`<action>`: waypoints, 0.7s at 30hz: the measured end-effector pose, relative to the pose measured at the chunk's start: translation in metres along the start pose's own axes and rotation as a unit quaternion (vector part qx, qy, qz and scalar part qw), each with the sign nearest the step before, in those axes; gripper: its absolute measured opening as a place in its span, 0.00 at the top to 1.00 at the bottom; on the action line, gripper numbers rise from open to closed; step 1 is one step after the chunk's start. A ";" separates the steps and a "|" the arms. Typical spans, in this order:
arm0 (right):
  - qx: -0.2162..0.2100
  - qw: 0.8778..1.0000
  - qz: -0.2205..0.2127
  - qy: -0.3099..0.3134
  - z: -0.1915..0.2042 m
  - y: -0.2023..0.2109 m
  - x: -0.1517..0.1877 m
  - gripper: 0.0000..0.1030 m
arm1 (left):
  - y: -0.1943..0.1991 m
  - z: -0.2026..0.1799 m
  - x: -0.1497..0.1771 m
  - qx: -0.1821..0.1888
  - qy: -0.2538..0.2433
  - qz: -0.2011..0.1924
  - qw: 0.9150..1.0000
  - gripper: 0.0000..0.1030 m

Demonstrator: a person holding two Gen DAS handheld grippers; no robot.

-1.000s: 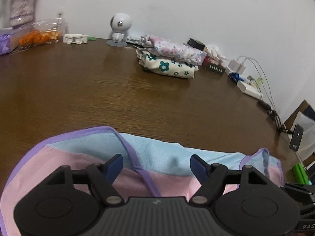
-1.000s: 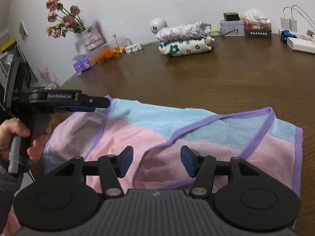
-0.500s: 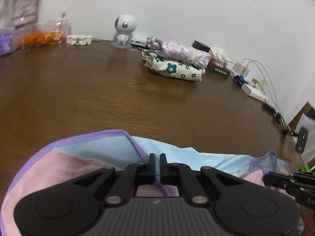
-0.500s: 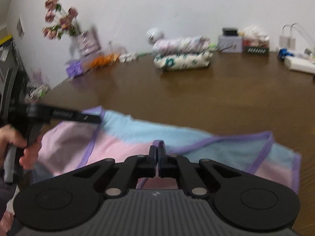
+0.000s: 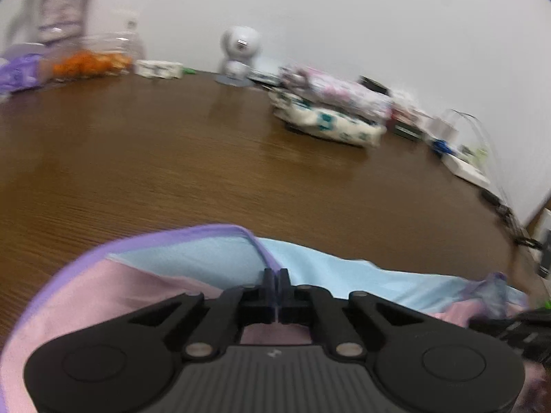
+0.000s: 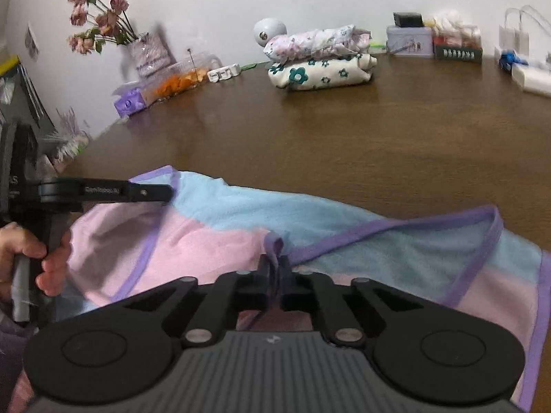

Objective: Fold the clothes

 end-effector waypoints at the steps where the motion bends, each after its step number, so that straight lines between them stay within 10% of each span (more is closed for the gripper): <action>1: 0.018 1.000 -0.012 0.006 -0.004 0.002 -0.007 0.99 | -0.001 0.005 -0.001 -0.009 0.009 -0.007 1.000 1.00; 6: 0.044 0.999 -0.017 0.020 -0.024 0.000 -0.026 0.86 | 0.007 0.020 -0.005 -0.013 0.057 -0.008 0.998 0.80; 8: 0.040 0.998 -0.030 0.025 -0.025 0.017 -0.024 0.47 | 0.027 0.010 -0.001 0.022 0.035 -0.004 0.999 0.58; 12: -0.021 0.998 -0.041 0.053 -0.019 0.066 0.007 0.46 | 0.062 -0.028 0.032 0.111 -0.064 0.010 0.992 0.42; 18: -0.058 0.990 0.020 0.126 0.017 0.063 0.076 0.52 | 0.059 -0.070 0.066 0.135 -0.141 0.036 0.980 0.50; 20: -0.050 0.990 0.013 0.131 0.020 0.060 0.080 0.58 | 0.056 -0.071 0.063 0.137 -0.133 0.043 0.981 0.95; 21: -0.049 0.990 0.010 0.130 0.021 0.059 0.080 0.64 | 0.056 -0.067 0.062 0.136 -0.123 0.044 0.982 1.00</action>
Point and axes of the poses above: each gripper's, at about its wrist camera, not at the fingertips, and y roughly against the way its jaws point, z to its left, x to its underside, the point moved 6 cm from there along -y, roughly the way its jaws point, and after that the axes turned 4 degrees about -x, right-handed, at the moved point
